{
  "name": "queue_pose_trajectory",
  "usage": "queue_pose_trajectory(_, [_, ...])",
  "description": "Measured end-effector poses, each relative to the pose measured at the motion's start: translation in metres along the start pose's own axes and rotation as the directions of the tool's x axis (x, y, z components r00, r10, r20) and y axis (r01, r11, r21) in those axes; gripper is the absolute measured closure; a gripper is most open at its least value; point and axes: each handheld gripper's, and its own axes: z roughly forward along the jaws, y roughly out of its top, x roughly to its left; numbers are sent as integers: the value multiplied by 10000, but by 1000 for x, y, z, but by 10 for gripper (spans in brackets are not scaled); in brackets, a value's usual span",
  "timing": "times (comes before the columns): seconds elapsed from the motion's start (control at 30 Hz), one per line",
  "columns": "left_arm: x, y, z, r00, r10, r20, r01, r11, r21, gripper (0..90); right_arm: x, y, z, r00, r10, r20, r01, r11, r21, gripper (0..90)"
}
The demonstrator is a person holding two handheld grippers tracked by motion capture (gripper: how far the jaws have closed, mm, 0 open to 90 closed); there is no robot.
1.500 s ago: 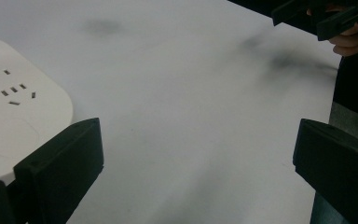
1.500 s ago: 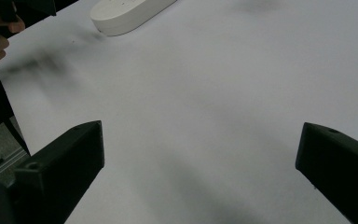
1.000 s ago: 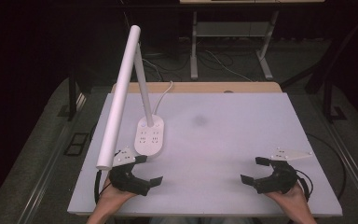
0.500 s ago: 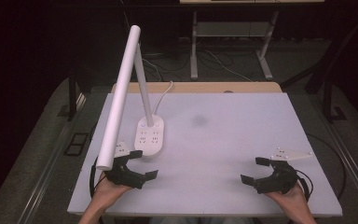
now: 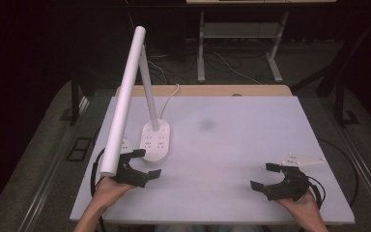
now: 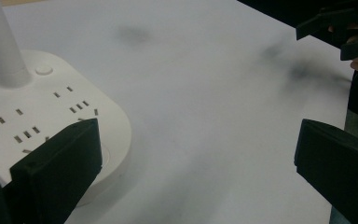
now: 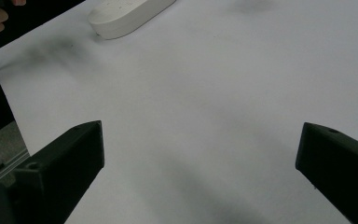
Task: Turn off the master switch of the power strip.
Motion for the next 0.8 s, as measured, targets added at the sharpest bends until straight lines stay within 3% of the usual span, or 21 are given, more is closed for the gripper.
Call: queue_pose_trajectory(0.8, [27,27,-4,9992,132,-371,-112,9984,552,3,-1,0,-2,10000,-18,52,19,10000,-46,4])
